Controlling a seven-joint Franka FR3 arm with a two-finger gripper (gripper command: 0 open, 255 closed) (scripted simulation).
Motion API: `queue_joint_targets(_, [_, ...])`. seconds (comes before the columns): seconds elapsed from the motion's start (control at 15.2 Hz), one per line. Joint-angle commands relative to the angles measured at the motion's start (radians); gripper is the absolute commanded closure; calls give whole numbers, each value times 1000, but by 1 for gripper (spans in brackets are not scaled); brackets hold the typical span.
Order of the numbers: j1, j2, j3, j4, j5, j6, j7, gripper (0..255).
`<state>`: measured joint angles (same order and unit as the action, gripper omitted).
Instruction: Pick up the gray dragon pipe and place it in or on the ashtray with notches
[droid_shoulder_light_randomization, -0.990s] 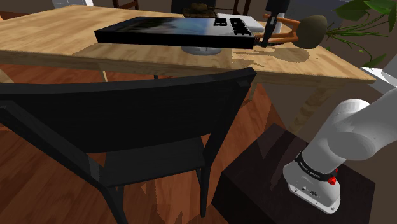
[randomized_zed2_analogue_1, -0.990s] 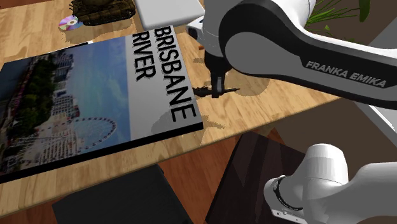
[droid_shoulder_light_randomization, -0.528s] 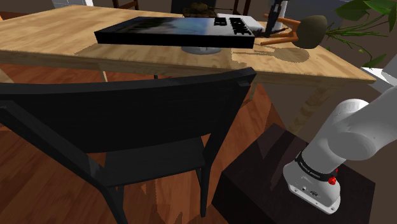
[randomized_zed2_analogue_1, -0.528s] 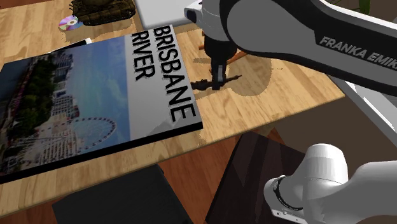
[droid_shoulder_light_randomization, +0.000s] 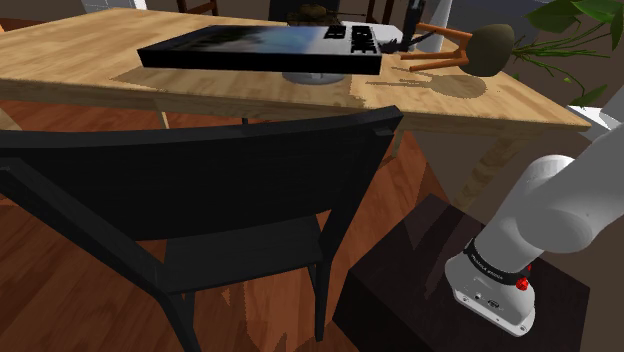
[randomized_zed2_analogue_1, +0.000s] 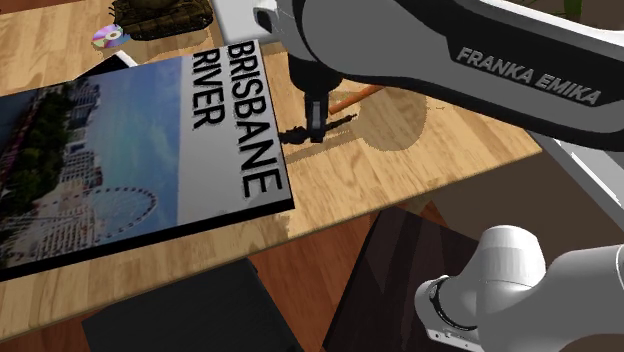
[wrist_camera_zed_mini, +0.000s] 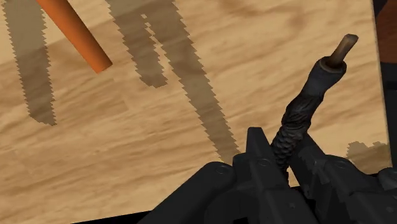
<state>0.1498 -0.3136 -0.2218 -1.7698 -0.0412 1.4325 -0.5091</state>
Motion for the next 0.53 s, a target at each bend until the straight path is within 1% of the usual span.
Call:
queue_joint_targets(0.0, [18,63,17,55,23,24,25,255])
queue_joint_targets(0.26, [43,187,42,178,51,23,73,255])
queue_joint_targets(0.46, [61,289,57,291,70,12,107,255])
